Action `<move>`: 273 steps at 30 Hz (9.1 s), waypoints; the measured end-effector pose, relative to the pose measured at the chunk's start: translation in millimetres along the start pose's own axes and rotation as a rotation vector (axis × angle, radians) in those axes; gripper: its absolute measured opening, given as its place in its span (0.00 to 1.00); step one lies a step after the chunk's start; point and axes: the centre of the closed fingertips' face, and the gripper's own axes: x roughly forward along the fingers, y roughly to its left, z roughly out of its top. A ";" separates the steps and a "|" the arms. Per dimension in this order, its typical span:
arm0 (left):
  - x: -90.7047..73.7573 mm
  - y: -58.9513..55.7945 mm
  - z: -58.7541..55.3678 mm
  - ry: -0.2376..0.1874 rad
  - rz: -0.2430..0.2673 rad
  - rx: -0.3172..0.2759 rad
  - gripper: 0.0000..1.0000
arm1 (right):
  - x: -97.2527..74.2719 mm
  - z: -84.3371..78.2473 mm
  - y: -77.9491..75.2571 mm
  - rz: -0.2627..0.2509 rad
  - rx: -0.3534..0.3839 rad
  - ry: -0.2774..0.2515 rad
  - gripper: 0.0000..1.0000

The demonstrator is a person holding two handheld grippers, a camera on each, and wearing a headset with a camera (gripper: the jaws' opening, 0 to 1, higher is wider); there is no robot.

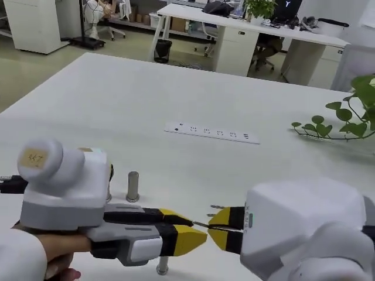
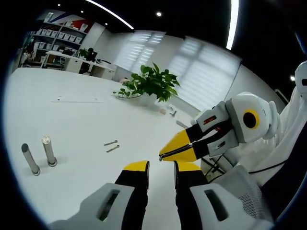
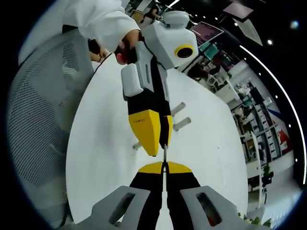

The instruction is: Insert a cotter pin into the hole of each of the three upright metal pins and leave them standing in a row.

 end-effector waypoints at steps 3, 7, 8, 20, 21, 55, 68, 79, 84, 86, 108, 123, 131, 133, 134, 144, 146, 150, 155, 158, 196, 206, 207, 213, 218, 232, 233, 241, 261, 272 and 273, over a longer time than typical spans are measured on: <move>0.6 0.5 -0.4 0.006 0.003 -0.001 0.15 | 0.2 2.3 2.9 0.007 -0.010 -0.005 0.00; 1.5 -1.3 -1.3 0.011 -0.005 -0.019 0.10 | 2.0 2.3 6.7 0.018 -0.018 -0.004 0.00; 1.7 -1.4 -1.3 0.010 -0.004 -0.019 0.09 | 2.6 2.7 6.2 0.012 -0.016 -0.008 0.00; 3.1 -0.7 -4.1 0.024 0.002 -0.031 0.04 | 4.4 5.1 9.6 0.019 -0.028 -0.013 0.00; 2.9 -0.2 -4.3 0.025 0.005 -0.031 0.03 | 4.4 5.6 9.8 0.016 -0.032 -0.013 0.00; -4.9 10.5 -0.6 0.047 0.079 0.135 0.00 | 9.8 14.6 7.1 -0.007 -0.006 -0.087 0.00; -9.1 4.0 0.9 0.045 0.064 0.186 0.00 | 10.1 -2.1 11.6 0.046 0.146 -0.111 0.18; -10.9 -11.8 -1.2 0.080 0.009 0.292 0.00 | -5.3 9.2 11.5 0.373 0.505 -0.344 0.21; -10.7 -16.7 -0.6 0.086 -0.005 0.319 0.00 | -6.9 9.6 16.9 0.468 0.519 -0.354 0.17; -10.7 -18.0 -1.3 0.093 -0.009 0.324 0.00 | -6.4 10.6 20.7 0.489 0.505 -0.354 0.17; -14.1 -18.0 -9.1 0.139 -0.014 0.363 0.00 | -4.7 20.6 30.1 0.553 0.490 -0.364 0.00; -16.5 -21.8 -9.8 0.136 -0.026 0.391 0.00 | -7.8 21.9 32.4 0.586 0.462 -0.340 0.00; -16.4 -22.7 -16.6 0.160 -0.042 0.382 0.00 | -7.7 20.3 39.9 0.613 0.429 -0.301 0.00; -16.5 -21.4 -16.9 0.158 -0.041 0.388 0.01 | -8.3 20.5 42.1 0.624 0.422 -0.298 0.00; -16.5 -21.1 -18.5 0.162 -0.048 0.425 0.01 | -8.3 20.1 42.8 0.627 0.418 -0.293 0.00; -16.4 -0.4 -40.0 0.237 0.021 0.517 0.43 | -4.1 10.0 47.6 0.627 0.382 -0.225 0.00; -16.5 2.6 -40.5 0.232 0.031 0.511 0.44 | -1.6 4.4 49.5 0.620 0.371 -0.198 0.00; -16.5 9.0 -50.6 0.258 0.035 0.492 0.44 | 2.5 -7.7 57.1 0.629 0.343 -0.144 0.00; -16.2 20.1 -53.9 0.261 0.067 0.483 0.50 | 6.0 -15.9 61.7 0.626 0.349 -0.109 0.00; -15.6 27.5 -53.4 0.253 0.095 0.477 0.52 | 10.6 -25.6 58.6 0.590 0.343 -0.069 0.00; 0.6 61.9 -69.9 0.234 0.052 0.401 0.06 | 51.4 -34.7 47.8 0.554 0.315 0.073 0.00; 0.7 61.4 -69.6 0.217 0.048 0.394 0.06 | 58.1 -27.2 47.6 0.567 0.306 0.070 0.00; 0.7 61.4 -69.6 0.215 0.047 0.396 0.06 | 58.1 -26.4 48.2 0.570 0.302 0.069 0.00; 0.5 61.4 -69.8 0.214 0.044 0.399 0.06 | 59.8 -22.7 47.4 0.566 0.300 0.064 0.00; 1.0 60.8 -69.9 0.210 0.045 0.397 0.06 | 62.1 -17.9 49.1 0.567 0.302 0.058 0.00; 2.0 57.4 -72.1 0.208 0.035 0.387 0.06 | 68.0 -3.5 52.2 0.565 0.190 0.002 0.00; 2.0 57.3 -72.2 0.208 0.035 0.387 0.07 | 68.1 -2.8 52.1 0.565 0.188 -0.003 0.00; 1.4 57.5 -72.8 0.208 0.038 0.382 0.07 | 69.7 -2.4 49.3 0.530 0.149 -0.043 0.06; -2.0 61.8 -71.5 0.209 0.058 0.385 0.07 | 66.2 0.0 46.9 0.534 0.174 -0.066 0.00; -1.7 61.0 -71.5 0.212 0.052 0.429 0.06 | 67.3 3.6 46.2 0.546 0.163 -0.067 0.00; -1.6 61.1 -71.3 0.212 0.052 0.429 0.06 | 67.6 4.0 46.4 0.547 0.160 -0.068 0.00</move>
